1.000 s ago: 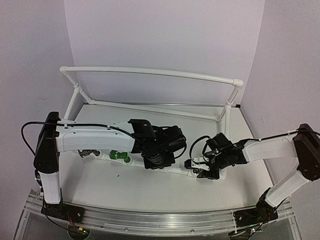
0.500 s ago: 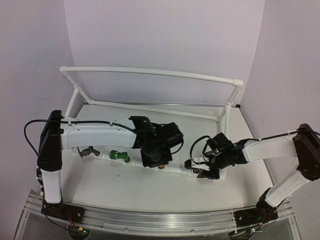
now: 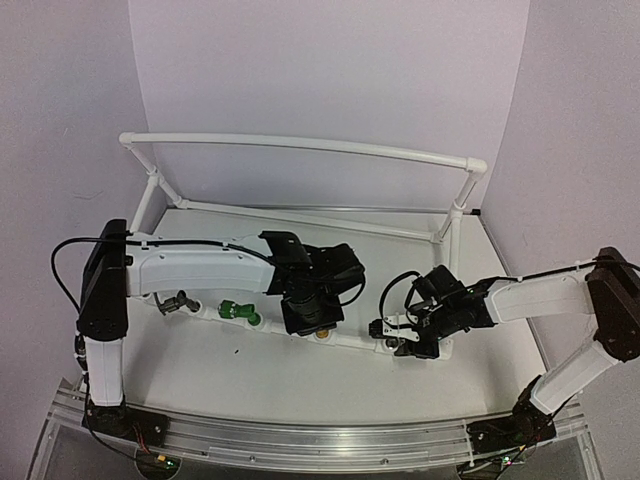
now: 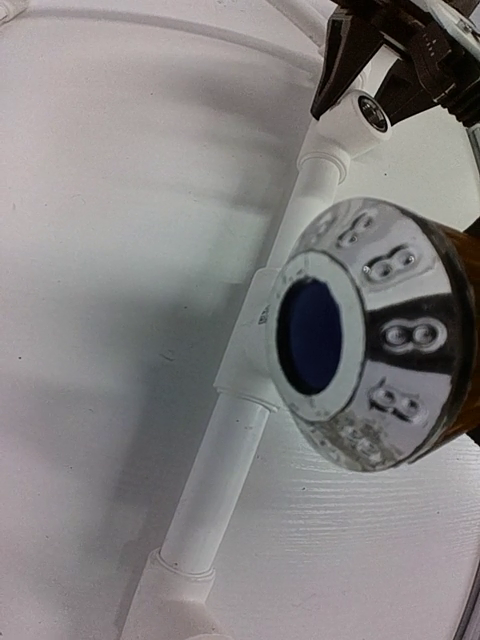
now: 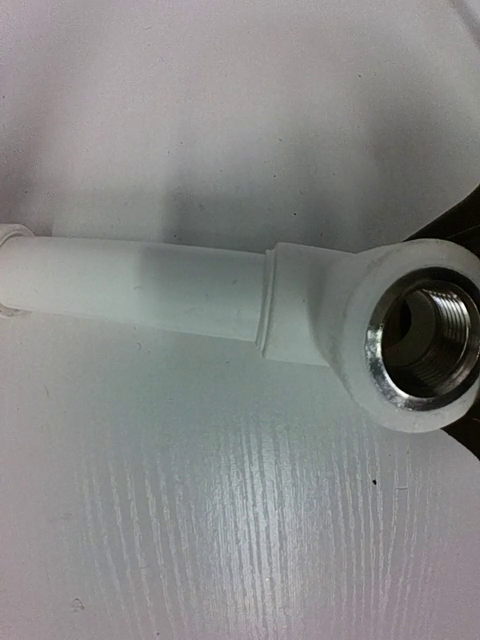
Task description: Install the water faucets
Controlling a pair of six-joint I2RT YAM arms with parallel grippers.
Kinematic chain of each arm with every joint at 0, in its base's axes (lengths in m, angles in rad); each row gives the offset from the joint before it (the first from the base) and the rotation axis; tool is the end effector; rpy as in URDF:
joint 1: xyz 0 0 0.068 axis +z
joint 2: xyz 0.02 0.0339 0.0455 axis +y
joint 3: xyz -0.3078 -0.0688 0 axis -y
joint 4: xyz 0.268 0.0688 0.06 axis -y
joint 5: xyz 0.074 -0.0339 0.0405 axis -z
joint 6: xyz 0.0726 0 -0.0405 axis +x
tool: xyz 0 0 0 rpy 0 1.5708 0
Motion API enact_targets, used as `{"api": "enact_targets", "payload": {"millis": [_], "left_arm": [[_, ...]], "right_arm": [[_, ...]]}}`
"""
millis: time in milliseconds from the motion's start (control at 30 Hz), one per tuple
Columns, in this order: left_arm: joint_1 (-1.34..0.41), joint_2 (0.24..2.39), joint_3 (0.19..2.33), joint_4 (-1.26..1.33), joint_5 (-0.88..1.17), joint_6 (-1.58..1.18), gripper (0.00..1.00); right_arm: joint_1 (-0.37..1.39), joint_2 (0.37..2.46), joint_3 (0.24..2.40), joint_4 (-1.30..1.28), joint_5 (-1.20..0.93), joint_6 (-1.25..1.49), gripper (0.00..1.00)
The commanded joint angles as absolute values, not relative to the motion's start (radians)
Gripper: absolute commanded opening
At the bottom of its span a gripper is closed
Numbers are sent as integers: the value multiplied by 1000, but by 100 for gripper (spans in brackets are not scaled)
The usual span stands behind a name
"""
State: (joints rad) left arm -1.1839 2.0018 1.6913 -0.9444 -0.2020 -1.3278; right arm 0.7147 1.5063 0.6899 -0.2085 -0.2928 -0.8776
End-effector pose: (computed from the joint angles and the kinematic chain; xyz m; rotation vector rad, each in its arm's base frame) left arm 0.1898 -0.4272 0.2305 -0.2493 2.8230 -0.3402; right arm 0.2143 0.2137 0.1438 -1.9019 1.7137 0.3177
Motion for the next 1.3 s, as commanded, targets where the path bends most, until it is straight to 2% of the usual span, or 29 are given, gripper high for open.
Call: {"api": "enact_targets", "payload": {"millis": [0, 333, 733, 1033, 1267], "left_arm": [[-1174, 2027, 1726, -993, -219, -1351, 0], [-1185, 2067, 1758, -1028, -250, -1377, 0], [-1234, 2122, 1804, -1035, -260, -1381, 0], [-1260, 2058, 1682, -933, -249, -1354, 0], [-1283, 2128, 1785, -1032, -272, -1319, 0]], "right_arm": [[754, 1517, 738, -199, -431, -807, 10], [765, 1531, 746, -200, -423, -801, 8], [765, 1539, 750, -201, -422, -798, 1], [766, 1545, 752, -199, -416, -796, 0], [765, 1541, 749, -199, -419, -798, 0]]}}
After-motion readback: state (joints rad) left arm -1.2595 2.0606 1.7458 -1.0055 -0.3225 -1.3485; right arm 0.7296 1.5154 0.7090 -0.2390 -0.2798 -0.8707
